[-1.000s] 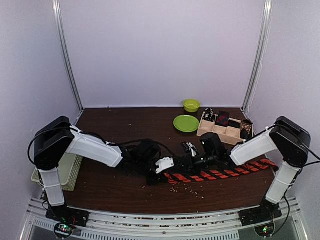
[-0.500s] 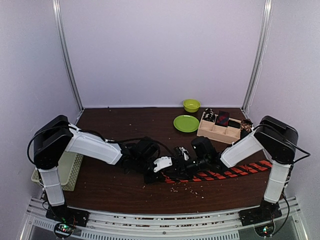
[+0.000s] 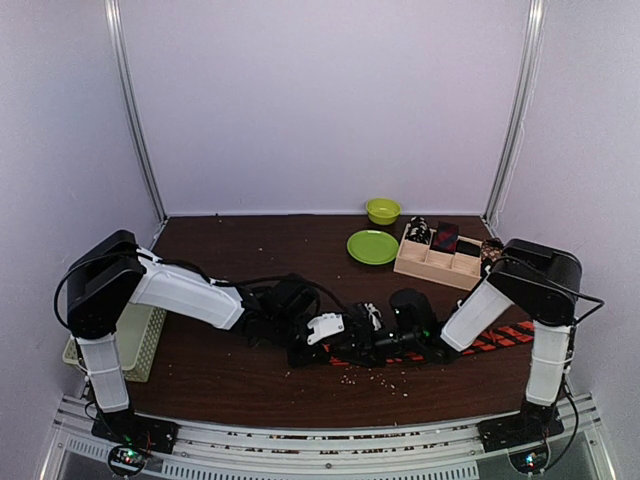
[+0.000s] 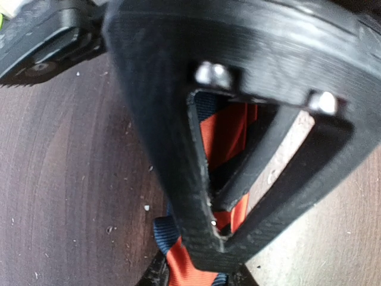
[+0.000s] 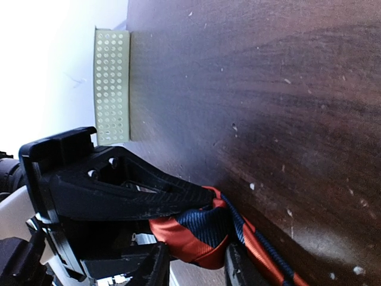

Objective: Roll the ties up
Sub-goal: Roll the tie at the center of the board.

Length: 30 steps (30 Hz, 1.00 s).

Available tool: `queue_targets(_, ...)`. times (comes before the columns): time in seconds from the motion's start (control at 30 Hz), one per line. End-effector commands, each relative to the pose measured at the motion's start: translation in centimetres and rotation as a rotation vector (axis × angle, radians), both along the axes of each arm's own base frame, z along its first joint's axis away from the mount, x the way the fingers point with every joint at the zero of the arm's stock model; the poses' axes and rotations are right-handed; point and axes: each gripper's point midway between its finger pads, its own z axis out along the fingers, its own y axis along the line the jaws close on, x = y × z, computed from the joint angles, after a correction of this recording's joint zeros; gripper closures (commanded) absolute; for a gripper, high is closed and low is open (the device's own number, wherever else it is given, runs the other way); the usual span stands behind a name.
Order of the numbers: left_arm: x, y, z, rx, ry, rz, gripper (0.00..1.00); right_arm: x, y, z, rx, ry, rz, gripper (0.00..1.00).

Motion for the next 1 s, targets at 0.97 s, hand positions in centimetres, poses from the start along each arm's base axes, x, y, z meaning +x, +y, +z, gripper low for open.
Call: queue_targets(0.97,-1.5,1.9,-3.3,0.064,0.037,-0.031,0.73,1.5,-0.3,-1.1,0.007,0.041,-0.109,0.97)
